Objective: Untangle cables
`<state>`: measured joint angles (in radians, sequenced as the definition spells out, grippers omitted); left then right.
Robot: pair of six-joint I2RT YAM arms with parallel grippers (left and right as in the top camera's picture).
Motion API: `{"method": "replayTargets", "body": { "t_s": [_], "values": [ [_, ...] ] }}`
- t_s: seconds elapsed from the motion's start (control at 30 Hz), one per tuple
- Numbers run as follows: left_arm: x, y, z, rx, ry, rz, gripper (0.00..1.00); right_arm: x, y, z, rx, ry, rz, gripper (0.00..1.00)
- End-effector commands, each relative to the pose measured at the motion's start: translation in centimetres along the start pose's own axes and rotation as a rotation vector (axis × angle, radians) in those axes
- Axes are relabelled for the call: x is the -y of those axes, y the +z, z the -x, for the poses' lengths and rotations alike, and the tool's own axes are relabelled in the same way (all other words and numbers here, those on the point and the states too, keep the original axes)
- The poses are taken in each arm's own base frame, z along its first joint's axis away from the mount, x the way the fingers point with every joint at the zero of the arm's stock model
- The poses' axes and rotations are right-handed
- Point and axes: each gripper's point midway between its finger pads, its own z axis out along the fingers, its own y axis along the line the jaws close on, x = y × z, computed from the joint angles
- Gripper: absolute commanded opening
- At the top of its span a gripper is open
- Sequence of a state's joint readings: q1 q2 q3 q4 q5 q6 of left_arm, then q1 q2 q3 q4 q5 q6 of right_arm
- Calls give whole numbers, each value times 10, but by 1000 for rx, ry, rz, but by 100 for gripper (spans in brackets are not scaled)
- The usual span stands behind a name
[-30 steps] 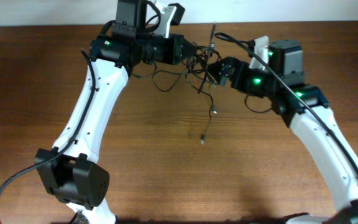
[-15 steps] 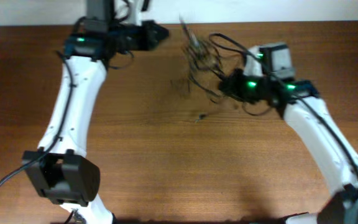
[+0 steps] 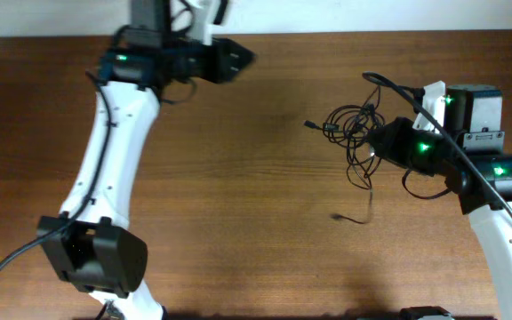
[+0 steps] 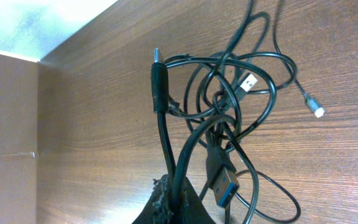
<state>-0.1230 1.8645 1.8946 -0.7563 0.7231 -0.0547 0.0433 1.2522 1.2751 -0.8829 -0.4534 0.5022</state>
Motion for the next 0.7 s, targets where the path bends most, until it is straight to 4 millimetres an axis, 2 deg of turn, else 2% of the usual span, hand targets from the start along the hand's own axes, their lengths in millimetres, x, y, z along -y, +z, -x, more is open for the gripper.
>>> {"method": "replayTargets", "body": {
  "t_s": [0.0, 0.07, 0.13, 0.2, 0.23, 0.3, 0.4, 0.5, 0.57, 0.6, 0.67],
  "values": [
    [77, 49, -24, -82, 209, -205, 63, -6, -1, -1, -7, -4, 24, 4],
    [93, 76, -42, -136, 218, -257, 68, -7, -1, -2, -10, -4, 30, 4],
    [126, 108, -70, -203, 236, -358, 77, -6, -1, -4, -17, -1, 30, 4],
    [144, 130, -91, -249, 259, -381, 79, -6, -1, -5, -23, -1, 27, 4],
    [148, 143, -102, -274, 270, -368, 80, -5, -1, -6, -25, 0, 26, 4],
    [148, 155, -112, -294, 283, -336, 80, -6, -1, -7, -30, 1, 28, 4],
    [140, 178, -120, -294, 286, -308, 72, -8, -1, -8, -38, -5, 41, 4],
    [129, 195, -133, -318, 274, -305, 56, -8, -1, -8, -38, -5, 41, 4],
    [113, 203, -138, -327, 272, -243, 15, -8, -1, -8, -40, -5, 44, 4],
    [102, 204, -134, -319, 275, -193, 0, -8, -1, -8, -40, -5, 43, 4],
    [71, 190, -106, -270, 242, -97, 0, 2, -1, -7, -28, 9, -7, 4]
  ]
}}
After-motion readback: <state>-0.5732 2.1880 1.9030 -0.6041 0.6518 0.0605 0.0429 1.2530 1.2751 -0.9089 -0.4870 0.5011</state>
